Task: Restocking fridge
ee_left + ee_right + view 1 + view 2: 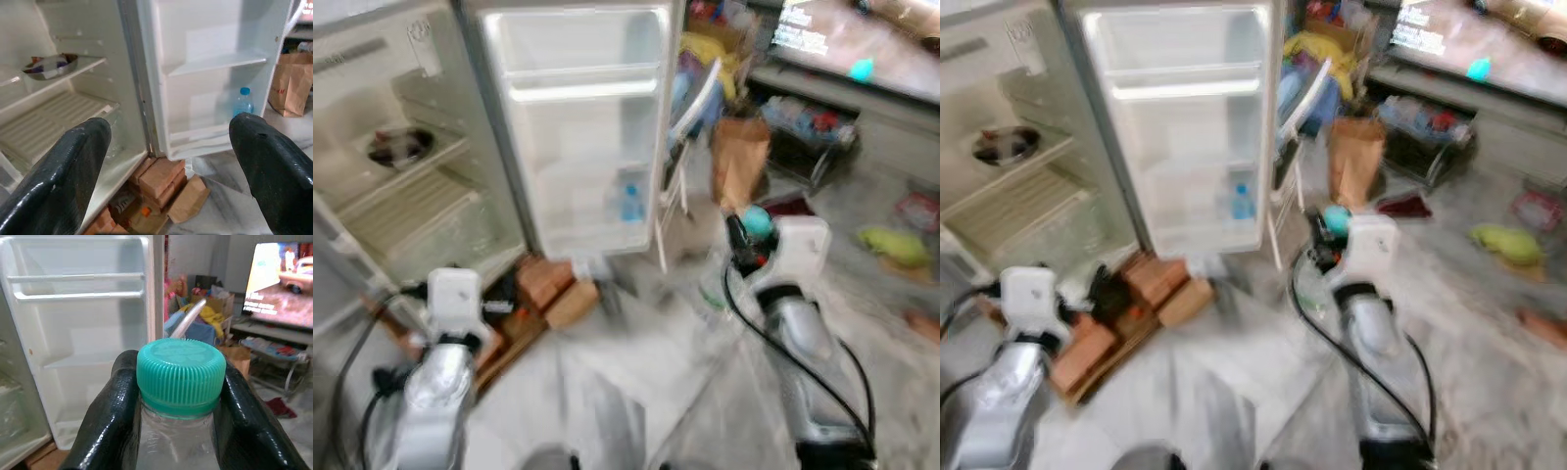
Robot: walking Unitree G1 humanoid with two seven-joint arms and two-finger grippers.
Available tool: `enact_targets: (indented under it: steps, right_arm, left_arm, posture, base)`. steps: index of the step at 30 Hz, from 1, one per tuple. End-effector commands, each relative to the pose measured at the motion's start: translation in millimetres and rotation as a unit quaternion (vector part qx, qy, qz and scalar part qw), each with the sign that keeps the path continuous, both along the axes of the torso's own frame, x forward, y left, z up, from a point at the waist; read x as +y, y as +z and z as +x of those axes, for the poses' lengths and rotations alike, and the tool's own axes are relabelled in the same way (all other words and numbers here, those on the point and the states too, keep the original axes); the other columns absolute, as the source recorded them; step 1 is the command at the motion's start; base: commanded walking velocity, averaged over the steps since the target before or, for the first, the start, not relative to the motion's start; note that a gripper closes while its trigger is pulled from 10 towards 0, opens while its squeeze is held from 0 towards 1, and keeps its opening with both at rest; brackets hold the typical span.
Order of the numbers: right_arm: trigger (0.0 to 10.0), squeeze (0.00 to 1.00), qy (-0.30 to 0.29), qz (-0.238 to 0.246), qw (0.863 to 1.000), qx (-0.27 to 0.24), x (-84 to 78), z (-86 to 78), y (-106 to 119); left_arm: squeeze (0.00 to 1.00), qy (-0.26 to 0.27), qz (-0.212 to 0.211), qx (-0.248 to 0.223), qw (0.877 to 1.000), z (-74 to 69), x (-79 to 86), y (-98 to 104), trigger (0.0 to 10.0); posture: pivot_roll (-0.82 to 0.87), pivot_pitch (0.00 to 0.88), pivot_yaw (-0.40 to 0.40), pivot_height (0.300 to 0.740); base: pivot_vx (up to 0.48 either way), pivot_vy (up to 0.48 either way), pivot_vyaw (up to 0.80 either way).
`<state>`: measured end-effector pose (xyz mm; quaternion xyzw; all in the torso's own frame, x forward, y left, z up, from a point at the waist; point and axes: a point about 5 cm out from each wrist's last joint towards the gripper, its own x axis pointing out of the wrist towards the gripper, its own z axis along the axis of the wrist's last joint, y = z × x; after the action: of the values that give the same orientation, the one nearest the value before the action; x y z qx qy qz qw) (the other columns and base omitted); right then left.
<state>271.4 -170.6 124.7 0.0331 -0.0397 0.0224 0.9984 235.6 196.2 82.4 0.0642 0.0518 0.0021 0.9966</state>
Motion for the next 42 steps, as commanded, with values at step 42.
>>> enact_targets:
  steps: [42]
  right_arm:
    - [10.0, 0.00, 0.038, 0.001, 0.999, -0.019, 16.9, 7.5, 7.1]
  left_arm:
    - [0.00, -0.019, -0.004, -0.014, 1.000, 10.4, 3.1, 5.4, 10.0]
  posture:
    - [0.03, 0.000, -0.071, 0.740]
  base:
    - [0.222, 0.204, 0.00]
